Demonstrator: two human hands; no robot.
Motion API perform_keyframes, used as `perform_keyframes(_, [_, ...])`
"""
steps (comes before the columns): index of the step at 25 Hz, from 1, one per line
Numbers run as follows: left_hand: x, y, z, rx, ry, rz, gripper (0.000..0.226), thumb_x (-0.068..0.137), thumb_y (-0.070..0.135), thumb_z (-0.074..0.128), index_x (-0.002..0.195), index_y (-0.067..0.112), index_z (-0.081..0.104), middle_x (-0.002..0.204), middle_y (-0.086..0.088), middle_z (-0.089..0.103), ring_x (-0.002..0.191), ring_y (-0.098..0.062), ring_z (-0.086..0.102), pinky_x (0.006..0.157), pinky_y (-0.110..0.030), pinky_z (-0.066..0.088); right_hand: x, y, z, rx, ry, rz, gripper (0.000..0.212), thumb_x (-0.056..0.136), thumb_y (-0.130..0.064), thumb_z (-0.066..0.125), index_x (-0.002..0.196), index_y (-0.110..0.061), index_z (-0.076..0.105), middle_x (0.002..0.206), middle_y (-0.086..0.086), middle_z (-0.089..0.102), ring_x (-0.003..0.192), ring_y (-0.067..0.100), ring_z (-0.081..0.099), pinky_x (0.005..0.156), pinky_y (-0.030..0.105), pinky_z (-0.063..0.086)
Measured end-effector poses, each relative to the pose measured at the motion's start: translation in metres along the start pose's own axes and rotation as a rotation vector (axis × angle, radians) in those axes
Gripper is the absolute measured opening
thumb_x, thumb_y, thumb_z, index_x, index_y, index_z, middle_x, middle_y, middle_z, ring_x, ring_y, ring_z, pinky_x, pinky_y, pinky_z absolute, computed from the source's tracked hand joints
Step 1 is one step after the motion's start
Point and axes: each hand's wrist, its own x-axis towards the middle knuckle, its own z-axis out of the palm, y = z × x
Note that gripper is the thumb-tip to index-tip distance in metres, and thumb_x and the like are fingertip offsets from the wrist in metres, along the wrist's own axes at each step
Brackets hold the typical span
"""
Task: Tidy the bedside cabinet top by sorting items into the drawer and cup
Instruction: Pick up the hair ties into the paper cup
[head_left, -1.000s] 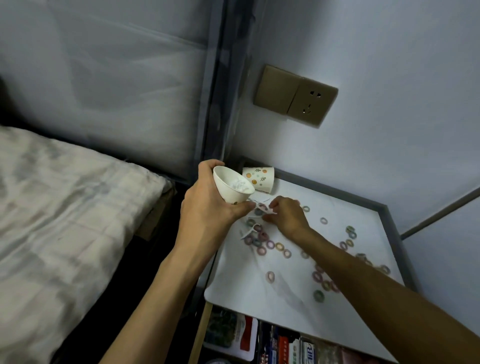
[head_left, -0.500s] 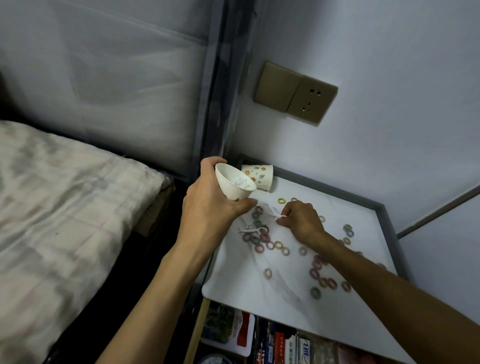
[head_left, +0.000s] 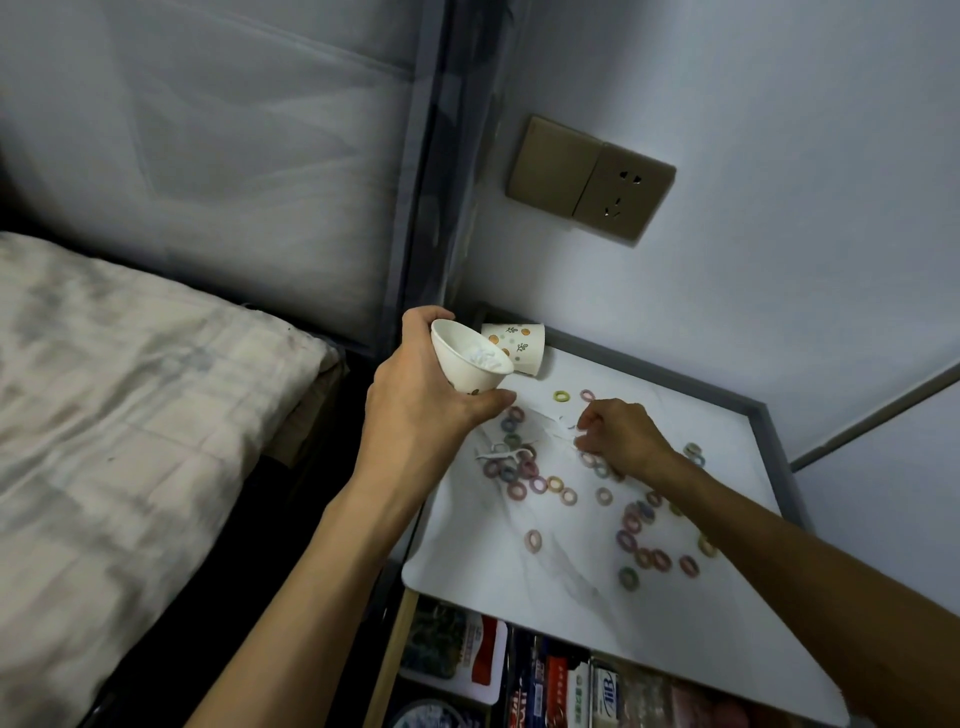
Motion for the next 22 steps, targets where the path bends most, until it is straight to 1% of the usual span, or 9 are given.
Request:
perform_keyframes(3, [0.0,0.0,0.0,0.004,-0.004,0.007,0.077,0.059,0.034,0.091,0.119,0.031,0.044,0.104,0.008,0.065,0.091,-0.014,0.063,0.078,-0.035,0.055,0.003,-0.007,0.001,0.06,0.02,-0.054,0.026,0.087,-0.022,0.071,0.111,-0.012,0.069,0.115,0.005,0.067,0.095,0.016,0.061,0.079,0.021,0.042])
perform_keyframes(5, [0.0,0.0,0.001,0.009,-0.009,0.01,0.078,0.059,0.034,0.091,0.121,0.03,0.044,0.105,0.008,0.065,0.093,-0.015,0.063,0.079,-0.034,0.055,0.004,-0.014,0.005,0.057,0.025,-0.086,0.027,0.085,-0.027,0.073,0.108,-0.013,0.069,0.108,0.003,0.067,0.089,0.013,0.058,0.076,0.021,0.041])
perform_keyframes(7, [0.0,0.0,0.002,0.01,-0.011,0.004,0.079,0.059,0.034,0.092,0.122,0.029,0.044,0.105,0.007,0.065,0.093,-0.015,0.063,0.08,-0.035,0.055,0.004,-0.017,0.014,0.014,0.044,-0.108,0.027,0.082,-0.028,0.076,0.104,-0.013,0.07,0.102,0.004,0.066,0.084,0.014,0.058,0.072,0.021,0.04])
perform_keyframes(11, [0.001,-0.001,0.002,0.015,-0.007,0.011,0.079,0.059,0.034,0.092,0.121,0.029,0.044,0.105,0.006,0.065,0.092,-0.015,0.063,0.079,-0.033,0.054,0.006,-0.018,0.022,-0.01,0.066,-0.092,0.017,0.085,-0.021,0.074,0.097,-0.01,0.073,0.096,0.011,0.072,0.08,0.019,0.064,0.073,0.024,0.047])
perform_keyframes(13, [0.0,-0.001,0.002,0.014,-0.013,0.011,0.078,0.059,0.035,0.092,0.121,0.029,0.044,0.105,0.007,0.065,0.092,-0.014,0.063,0.077,-0.031,0.055,0.004,-0.018,0.024,-0.113,0.07,-0.089,0.019,0.089,-0.023,0.07,0.099,-0.008,0.072,0.098,0.013,0.071,0.087,0.025,0.066,0.077,0.029,0.051])
perform_keyframes(15, [-0.001,0.0,0.002,0.013,-0.018,0.011,0.078,0.059,0.034,0.092,0.12,0.03,0.044,0.105,0.007,0.065,0.091,-0.014,0.063,0.076,-0.029,0.054,0.001,-0.018,0.029,-0.283,0.099,-0.151,0.024,0.093,-0.021,0.063,0.112,-0.005,0.067,0.112,0.015,0.066,0.102,0.027,0.063,0.087,0.032,0.05])
perform_keyframes(17, [-0.001,0.001,0.003,0.011,-0.021,0.013,0.078,0.059,0.034,0.092,0.121,0.029,0.044,0.106,0.007,0.065,0.092,-0.014,0.063,0.074,-0.026,0.053,-0.004,-0.018,0.033,-0.458,0.129,-0.243,0.03,0.094,-0.014,0.059,0.123,-0.004,0.058,0.123,0.015,0.059,0.112,0.025,0.056,0.094,0.03,0.046])
perform_keyframes(20, [-0.002,0.001,0.001,0.003,-0.023,0.012,0.078,0.06,0.034,0.092,0.122,0.029,0.043,0.108,0.006,0.064,0.093,-0.013,0.063,0.073,-0.023,0.052,-0.009,-0.017,0.034,-0.602,0.121,-0.336,0.033,0.096,-0.008,0.053,0.128,-0.002,0.051,0.128,0.016,0.055,0.117,0.026,0.052,0.098,0.03,0.044])
perform_keyframes(22, [-0.002,0.001,-0.001,0.004,-0.023,0.016,0.078,0.06,0.035,0.091,0.121,0.028,0.044,0.107,0.006,0.064,0.092,-0.013,0.063,0.071,-0.019,0.05,-0.008,-0.017,0.029,-0.578,0.119,-0.379,0.03,0.098,-0.007,0.046,0.127,-0.002,0.048,0.125,0.017,0.055,0.114,0.027,0.052,0.096,0.031,0.042])
